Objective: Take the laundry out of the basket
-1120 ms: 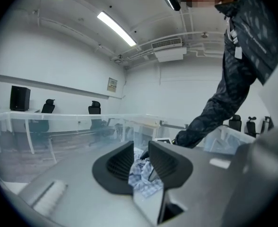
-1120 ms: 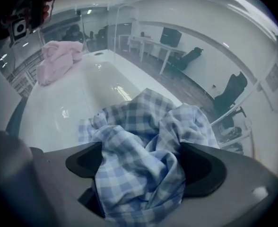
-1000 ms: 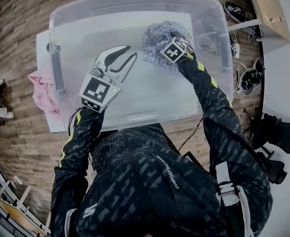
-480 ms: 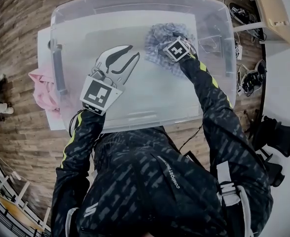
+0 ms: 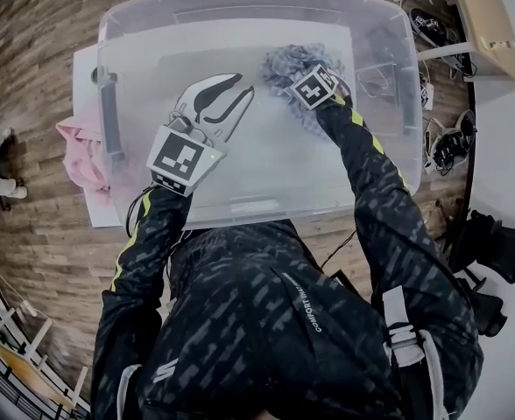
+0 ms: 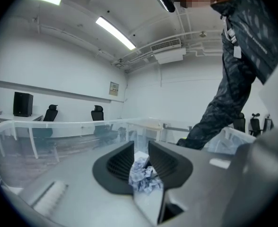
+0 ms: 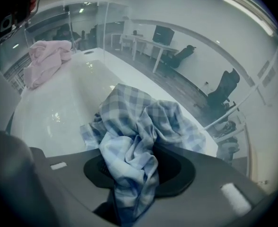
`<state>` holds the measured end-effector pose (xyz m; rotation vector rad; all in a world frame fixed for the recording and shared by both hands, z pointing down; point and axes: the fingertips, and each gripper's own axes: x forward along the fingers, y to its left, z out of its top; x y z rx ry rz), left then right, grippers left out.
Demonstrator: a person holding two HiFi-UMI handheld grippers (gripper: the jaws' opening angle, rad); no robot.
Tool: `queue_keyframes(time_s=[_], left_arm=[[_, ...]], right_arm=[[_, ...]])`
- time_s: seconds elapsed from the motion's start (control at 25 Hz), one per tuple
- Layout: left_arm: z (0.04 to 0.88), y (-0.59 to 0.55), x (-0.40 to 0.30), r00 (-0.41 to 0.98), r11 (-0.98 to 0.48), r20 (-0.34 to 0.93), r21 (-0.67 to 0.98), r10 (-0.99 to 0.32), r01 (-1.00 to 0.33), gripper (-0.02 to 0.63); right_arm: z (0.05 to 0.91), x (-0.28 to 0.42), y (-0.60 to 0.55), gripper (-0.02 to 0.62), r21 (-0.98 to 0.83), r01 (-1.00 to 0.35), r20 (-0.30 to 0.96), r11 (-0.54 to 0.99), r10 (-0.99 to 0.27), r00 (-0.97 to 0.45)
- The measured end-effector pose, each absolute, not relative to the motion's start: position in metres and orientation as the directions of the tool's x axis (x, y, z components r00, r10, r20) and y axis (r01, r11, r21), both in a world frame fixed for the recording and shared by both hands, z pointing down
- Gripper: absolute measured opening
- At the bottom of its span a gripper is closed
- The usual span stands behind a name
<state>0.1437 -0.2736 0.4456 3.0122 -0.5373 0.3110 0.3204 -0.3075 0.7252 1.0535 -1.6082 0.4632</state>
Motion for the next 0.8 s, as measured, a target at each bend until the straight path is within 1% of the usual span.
queue_keyframes(time_s=[0.32, 0.56, 0.8], left_arm=[[0.444, -0.274, 0.141, 0.914, -0.929, 0.201, 0.042, -0.352, -0.367, 0.087], [0.438, -0.266, 0.14, 0.925, -0.936, 0.202, 0.084, -0.321, -0.343, 0.089], [0.401, -0.26, 0.122, 0.929, -0.934, 0.164, 0.082, -0.332, -0.348, 0.089]], right_arm=[[0.699, 0.319, -0.307, 0.127, 0.263, -0.81, 0.902, 0.525, -0.431, 0.013], [0.647, 0.319, -0.321, 0.121, 0.278, -0.842, 0.843, 0.462, -0.538, -0.017], [0.581, 0.307, -0.318, 0.117, 0.247, -0.893, 0.76, 0.377, -0.647, -0.063]])
